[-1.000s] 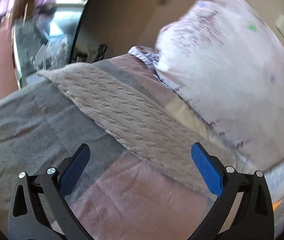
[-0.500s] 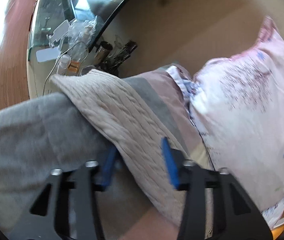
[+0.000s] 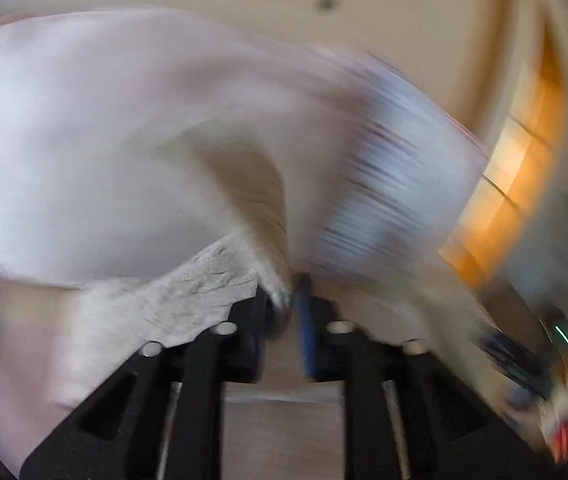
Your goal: Fold small clothes
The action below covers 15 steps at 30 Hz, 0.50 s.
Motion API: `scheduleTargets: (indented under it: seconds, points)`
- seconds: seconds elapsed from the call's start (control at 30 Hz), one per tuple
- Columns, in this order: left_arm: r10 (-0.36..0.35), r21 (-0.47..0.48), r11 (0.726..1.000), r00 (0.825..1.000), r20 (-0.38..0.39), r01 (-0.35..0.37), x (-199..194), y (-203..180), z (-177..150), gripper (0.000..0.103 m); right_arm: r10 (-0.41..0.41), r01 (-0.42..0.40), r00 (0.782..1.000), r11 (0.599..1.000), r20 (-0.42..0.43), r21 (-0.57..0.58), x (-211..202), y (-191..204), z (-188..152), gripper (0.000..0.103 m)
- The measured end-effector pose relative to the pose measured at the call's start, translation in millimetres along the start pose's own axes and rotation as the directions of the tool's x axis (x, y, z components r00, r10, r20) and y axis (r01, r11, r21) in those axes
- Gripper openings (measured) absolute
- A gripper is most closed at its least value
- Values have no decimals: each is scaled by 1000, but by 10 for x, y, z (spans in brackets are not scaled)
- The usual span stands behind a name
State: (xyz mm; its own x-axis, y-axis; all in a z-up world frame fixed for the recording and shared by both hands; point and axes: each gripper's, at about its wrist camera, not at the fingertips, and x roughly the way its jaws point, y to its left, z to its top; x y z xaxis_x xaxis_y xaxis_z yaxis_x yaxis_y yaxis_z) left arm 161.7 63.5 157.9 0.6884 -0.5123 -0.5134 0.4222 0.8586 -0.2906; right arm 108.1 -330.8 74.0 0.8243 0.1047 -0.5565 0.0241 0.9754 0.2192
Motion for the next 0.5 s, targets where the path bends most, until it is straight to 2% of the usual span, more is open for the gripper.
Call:
scheduleTargets:
  seconds: [0.03, 0.07, 0.13, 0.23, 0.27, 0.3, 0.37, 0.43, 0.5]
  points:
    - [-56, 41, 997, 997, -59, 59, 197, -277, -83, 52, 5, -5, 1000, 1000, -24, 10, 23, -14, -27, 80]
    - [-85, 75, 993, 987, -135, 96, 386, -513, -214, 53, 10, -9, 999, 1000, -46, 20, 28, -35, -56, 80]
    - [-80, 106, 989, 975, -208, 103, 486, -623, -432, 53, 35, -31, 996, 999, -88, 44, -85, -134, -172, 80]
    - [17, 67, 998, 981, -192, -4, 184, -294, -714, 62, 55, -45, 989, 997, -141, 69, -312, -310, -394, 80]
    - [73, 32, 997, 980, -184, -68, -9, -87, -846, 68, 75, -61, 984, 994, -163, 90, -374, -373, -477, 79]
    - [111, 6, 994, 976, -189, -112, -126, 78, -935, 69, 109, -85, 975, 988, -195, 130, -449, -457, -594, 77]
    - [170, -57, 981, 957, -233, -188, -426, 427, -1197, 69, 177, -127, 953, 970, -245, 205, -535, -565, -776, 64]
    - [180, -113, 969, 944, -277, -218, -600, 605, -1447, 69, 254, -167, 923, 942, -290, 293, -607, -644, -977, 57]
    - [154, -178, 959, 935, -319, -219, -771, 694, -1722, 69, 322, -198, 891, 910, -320, 364, -662, -667, -1172, 51]
